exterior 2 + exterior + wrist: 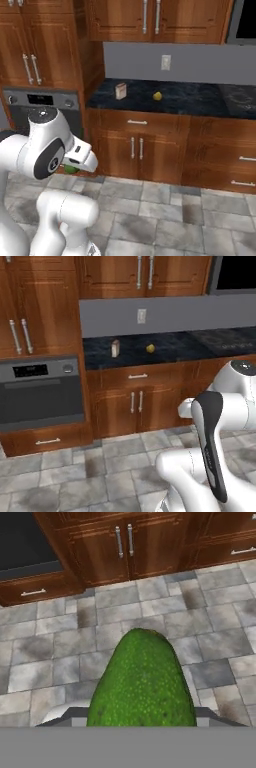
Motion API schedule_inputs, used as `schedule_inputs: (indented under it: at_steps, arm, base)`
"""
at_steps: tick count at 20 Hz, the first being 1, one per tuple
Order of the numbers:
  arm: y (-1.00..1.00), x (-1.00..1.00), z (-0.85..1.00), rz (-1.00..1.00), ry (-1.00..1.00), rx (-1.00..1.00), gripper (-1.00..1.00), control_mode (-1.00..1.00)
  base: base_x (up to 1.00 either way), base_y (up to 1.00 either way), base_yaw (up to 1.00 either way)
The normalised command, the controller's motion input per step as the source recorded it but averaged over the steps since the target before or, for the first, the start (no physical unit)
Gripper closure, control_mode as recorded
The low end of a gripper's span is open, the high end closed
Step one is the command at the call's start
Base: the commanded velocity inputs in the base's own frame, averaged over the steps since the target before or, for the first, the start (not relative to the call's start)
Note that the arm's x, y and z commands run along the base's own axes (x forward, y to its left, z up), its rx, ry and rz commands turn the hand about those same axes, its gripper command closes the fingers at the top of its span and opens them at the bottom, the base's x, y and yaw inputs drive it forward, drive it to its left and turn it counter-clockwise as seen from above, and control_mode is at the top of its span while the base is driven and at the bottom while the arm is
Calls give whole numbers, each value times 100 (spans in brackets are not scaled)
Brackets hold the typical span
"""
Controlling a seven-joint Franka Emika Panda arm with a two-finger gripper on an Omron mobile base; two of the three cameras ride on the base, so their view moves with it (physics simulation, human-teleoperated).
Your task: Place the avocado and squash inside the fridge drawer. Close the drawer after placing the vegetables.
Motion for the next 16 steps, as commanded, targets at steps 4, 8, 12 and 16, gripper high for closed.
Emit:
schedule_inputs:
  at_steps: [4, 8, 12, 16]
  arm:
    - [0, 0, 0, 0, 0, 0, 100, 100]
    - [0, 0, 0, 0, 0, 0, 100, 100]
    - [0, 0, 0, 0, 0, 0, 100, 100]
    - [0, 0, 0, 0, 0, 0, 100, 100]
  base:
    - [0, -21, -80]
    - [0, -5, -88]
    - [0, 0, -88]
    - [2, 0, -85]
